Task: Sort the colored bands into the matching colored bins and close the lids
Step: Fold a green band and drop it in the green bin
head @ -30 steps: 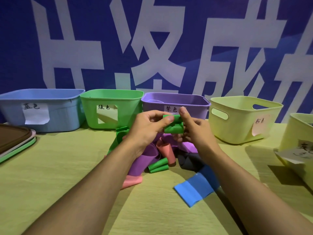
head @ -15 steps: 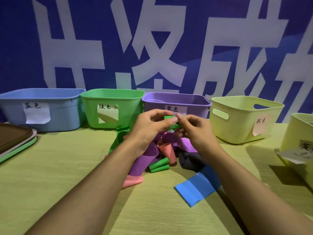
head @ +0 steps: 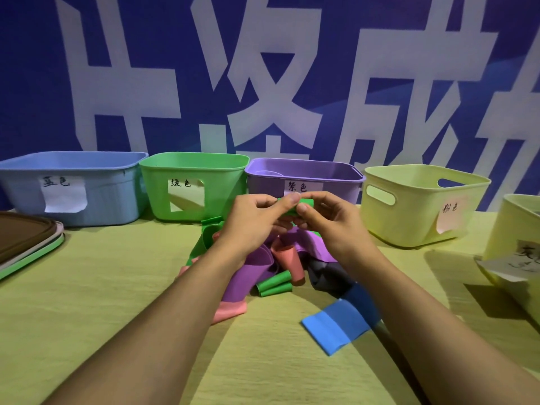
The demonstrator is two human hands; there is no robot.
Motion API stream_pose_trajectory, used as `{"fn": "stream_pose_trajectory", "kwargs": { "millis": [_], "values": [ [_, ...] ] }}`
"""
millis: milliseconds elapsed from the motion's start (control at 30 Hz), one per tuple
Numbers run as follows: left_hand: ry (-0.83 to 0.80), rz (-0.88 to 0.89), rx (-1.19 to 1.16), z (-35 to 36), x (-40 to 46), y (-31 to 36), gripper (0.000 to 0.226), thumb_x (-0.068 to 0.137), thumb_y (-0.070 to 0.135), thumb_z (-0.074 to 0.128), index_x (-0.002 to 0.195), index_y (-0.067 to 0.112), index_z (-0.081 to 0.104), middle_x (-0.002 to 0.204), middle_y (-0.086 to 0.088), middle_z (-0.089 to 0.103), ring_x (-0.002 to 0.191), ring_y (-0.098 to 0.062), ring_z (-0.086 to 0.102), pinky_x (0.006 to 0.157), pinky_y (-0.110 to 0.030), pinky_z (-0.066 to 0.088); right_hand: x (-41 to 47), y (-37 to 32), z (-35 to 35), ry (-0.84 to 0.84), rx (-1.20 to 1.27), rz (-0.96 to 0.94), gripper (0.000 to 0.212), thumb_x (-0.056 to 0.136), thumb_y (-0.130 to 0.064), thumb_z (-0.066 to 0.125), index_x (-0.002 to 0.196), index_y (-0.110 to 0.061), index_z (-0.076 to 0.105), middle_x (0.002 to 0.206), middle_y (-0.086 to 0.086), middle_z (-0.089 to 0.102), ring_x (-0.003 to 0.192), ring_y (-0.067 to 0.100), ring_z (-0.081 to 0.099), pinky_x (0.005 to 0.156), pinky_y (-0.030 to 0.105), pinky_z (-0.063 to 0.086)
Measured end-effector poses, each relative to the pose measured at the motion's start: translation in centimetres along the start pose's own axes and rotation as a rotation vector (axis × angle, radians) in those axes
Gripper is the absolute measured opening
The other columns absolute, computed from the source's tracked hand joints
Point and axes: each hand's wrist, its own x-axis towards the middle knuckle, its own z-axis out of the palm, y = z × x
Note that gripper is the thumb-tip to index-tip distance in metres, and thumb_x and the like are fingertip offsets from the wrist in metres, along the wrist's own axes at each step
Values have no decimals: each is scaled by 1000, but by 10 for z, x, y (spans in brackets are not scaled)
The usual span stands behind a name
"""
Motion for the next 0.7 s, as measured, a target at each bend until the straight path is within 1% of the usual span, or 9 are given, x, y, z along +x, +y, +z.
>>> {"fn": "stream_pose_trajectory", "kwargs": {
  "millis": [100, 200, 267, 333, 400, 467, 600, 667, 700],
  "values": [
    [-19, 12, 22, -3, 2, -2, 22, 89, 29, 78, 87, 7, 78, 84, -19, 77, 72, -20, 73, 68, -25, 60, 0, 0, -2, -11, -59, -9, 19, 94, -8, 69, 111, -17, 71, 90, 7, 78, 86, 14, 73, 80, 27, 59],
    [-54, 22, 23, -7, 4, -2, 11, 89, 19, 79, 91, 8, 78, 86, -18, 78, 74, -18, 73, 74, -26, 62, 0, -2, -4, -20, -82, -6, 25, 90, -3, 73, 108, -22, 72, 93, 4, 79, 90, 12, 74, 82, 25, 58],
    [-69, 13, -17, -8, 5, -2, 5, 88, 10, 78, 92, 7, 77, 83, -14, 78, 73, -18, 73, 72, -24, 62, 2, 0, -4, -15, -104, 2, 28, 88, -1, 76, 106, -22, 72, 95, 4, 79, 92, 12, 75, 84, 26, 58],
    [-81, 8, -37, -8, 4, -1, 3, 87, 6, 77, 90, 7, 76, 76, -8, 77, 67, -14, 72, 68, -21, 61, 1, 0, -5, -22, -90, 28, 29, 87, 1, 75, 109, -17, 72, 97, 6, 79, 92, 12, 75, 86, 26, 58],
    [-87, 16, -25, -9, 4, -1, 2, 87, 6, 77, 88, 8, 76, 73, -5, 76, 64, -11, 70, 66, -19, 60, 0, -2, -5, -35, -9, 82, 27, 90, 2, 71, 116, -8, 71, 99, 7, 78, 89, 11, 74, 83, 24, 58],
    [-84, 23, -23, -11, 4, -2, 3, 86, 8, 78, 88, 9, 76, 74, -3, 76, 66, -11, 71, 66, -19, 59, -1, -3, -5, -27, 65, 138, 24, 96, -3, 65, 120, -1, 69, 101, 9, 77, 87, 11, 74, 80, 23, 59],
    [-74, 25, -59, -11, 4, -2, 6, 85, 10, 79, 91, 9, 78, 79, -7, 76, 72, -16, 70, 69, -22, 61, -1, -1, -3, 41, 28, 131, 18, 98, -13, 66, 111, -3, 74, 97, 13, 77, 82, 17, 70, 80, 28, 59],
    [-37, 23, -95, -6, 3, -1, 10, 84, 14, 81, 91, 8, 78, 79, -9, 76, 68, -14, 69, 66, -20, 59, -1, -3, 1, 72, 95, 137, 14, 98, -12, 65, 105, -6, 75, 91, 13, 76, 78, 18, 69, 77, 27, 60],
    [-13, 21, -133, -4, 4, -1, 17, 81, 18, 83, 93, 7, 77, 80, -9, 76, 67, -13, 68, 65, -20, 58, -2, -5, 5, 87, 165, 151, 13, 98, -12, 64, 104, -7, 75, 91, 12, 77, 78, 17, 71, 76, 26, 60]
  ]
}}
